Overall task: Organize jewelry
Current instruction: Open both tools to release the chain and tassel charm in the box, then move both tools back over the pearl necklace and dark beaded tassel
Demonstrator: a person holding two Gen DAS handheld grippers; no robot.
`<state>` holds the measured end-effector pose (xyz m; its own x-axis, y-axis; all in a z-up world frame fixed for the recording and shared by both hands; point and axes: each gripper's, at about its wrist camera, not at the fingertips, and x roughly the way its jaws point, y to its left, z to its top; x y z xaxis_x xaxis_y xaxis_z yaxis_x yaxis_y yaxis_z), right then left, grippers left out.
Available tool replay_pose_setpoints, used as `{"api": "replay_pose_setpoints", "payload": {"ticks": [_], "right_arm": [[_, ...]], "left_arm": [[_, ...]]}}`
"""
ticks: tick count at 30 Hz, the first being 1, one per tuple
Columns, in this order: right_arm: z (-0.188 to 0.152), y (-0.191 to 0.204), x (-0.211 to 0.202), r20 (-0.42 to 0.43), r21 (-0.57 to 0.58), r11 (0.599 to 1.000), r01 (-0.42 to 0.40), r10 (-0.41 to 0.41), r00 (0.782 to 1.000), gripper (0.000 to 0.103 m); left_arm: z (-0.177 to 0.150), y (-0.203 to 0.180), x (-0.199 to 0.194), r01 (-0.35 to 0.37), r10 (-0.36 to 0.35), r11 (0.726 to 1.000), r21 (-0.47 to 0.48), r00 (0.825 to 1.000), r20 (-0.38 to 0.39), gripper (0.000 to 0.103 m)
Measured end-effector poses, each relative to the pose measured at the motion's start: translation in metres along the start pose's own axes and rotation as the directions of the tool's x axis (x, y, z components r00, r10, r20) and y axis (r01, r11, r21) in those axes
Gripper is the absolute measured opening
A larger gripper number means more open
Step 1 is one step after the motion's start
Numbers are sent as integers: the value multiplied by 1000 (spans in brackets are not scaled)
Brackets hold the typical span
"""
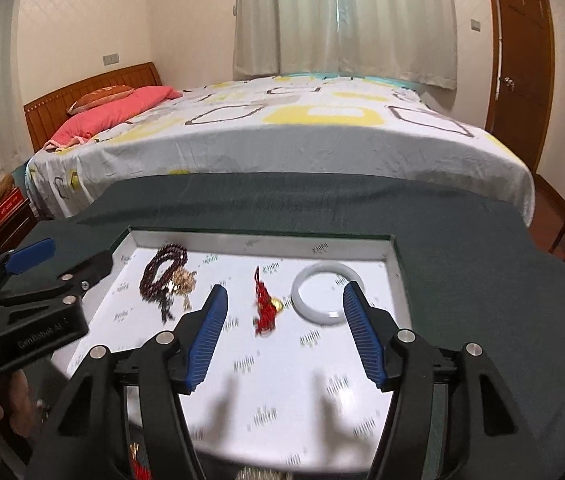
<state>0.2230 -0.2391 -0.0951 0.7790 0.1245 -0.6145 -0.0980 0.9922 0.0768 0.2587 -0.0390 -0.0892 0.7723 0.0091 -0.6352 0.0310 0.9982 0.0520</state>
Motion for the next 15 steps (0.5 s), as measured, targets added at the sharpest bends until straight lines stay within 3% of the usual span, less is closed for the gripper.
{"api": "replay_pose_setpoints", "payload": {"ticks": [15], "right_arm": [[-73, 2, -47, -67, -9, 1000, 13, -13, 998, 59]], "left_arm": [[-59, 22, -52, -71, 71, 997, -19, 997, -29, 89]]}}
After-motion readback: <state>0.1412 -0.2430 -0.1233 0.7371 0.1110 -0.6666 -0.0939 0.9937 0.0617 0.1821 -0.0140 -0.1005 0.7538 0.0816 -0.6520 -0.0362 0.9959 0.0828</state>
